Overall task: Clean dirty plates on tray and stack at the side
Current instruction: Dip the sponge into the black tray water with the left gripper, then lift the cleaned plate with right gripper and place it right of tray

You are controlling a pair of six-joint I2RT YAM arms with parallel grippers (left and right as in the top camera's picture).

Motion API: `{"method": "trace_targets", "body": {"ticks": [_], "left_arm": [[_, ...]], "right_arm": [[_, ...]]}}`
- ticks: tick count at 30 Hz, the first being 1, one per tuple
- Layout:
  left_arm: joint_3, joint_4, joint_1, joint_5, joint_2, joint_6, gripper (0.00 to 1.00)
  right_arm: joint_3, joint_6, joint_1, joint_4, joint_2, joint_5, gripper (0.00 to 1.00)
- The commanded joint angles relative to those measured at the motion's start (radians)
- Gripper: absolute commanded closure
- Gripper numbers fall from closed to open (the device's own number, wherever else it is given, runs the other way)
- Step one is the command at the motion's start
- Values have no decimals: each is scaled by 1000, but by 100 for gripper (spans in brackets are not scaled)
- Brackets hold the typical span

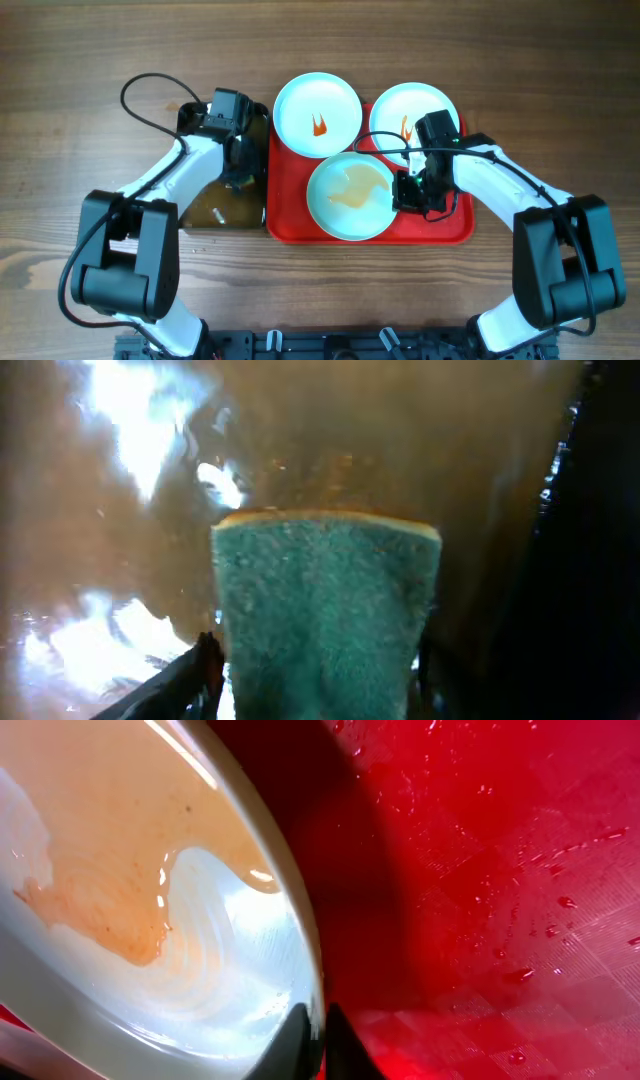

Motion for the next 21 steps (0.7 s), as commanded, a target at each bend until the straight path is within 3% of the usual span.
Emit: {"method": "trace_targets", "body": {"ticks": [1,4,5,6,8,9,11,12,13,15,16,17,18,20,21], "left_arm": [[0,-13,7,82,-7,-3,32],[-36,-10,7,82,-5,-6,32],[-56,-4,7,82,0,-5,34],[-66,0,7,82,5,-5,41],[-72,-1,7,82,8,-5,88],[-72,-1,7,81,7,-5,96],[-72,-9,8,81,2,-5,95],[-72,-26,7,82,-13,-5,69],[-72,-45,7,82,-32,-5,63],[-72,-81,8,82,-83,-5,52],[-72,-97,7,85,-113,-5,38],[-72,-113,7,85,-135,-5,37],[-72,-130,7,85,-151,-5,24],[-72,-144,7,101,-157,-5,22],[-72,-144,7,109,-157,-6,9]], "right_arm": [[-9,-21,5,-2,11,9,87],[-9,-18,5,4,11,8,85],[-9,-19,5,4,11,8,90],[-9,-18,5,6,11,8,94],[-9,-18,5,17,11,8,96],[-9,-18,5,19,11,9,96],[-9,-18,5,45,11,37,90],[-9,-18,5,69,11,43,83],[-9,-18,5,81,11,43,82],[-9,-18,5,87,11,42,96],[-9,-19,5,78,11,33,96],[-9,-21,5,66,11,24,96],[-9,-22,5,55,8,24,96],[-9,-33,5,26,-33,46,96],[-8,-32,5,13,-75,68,96]]}}
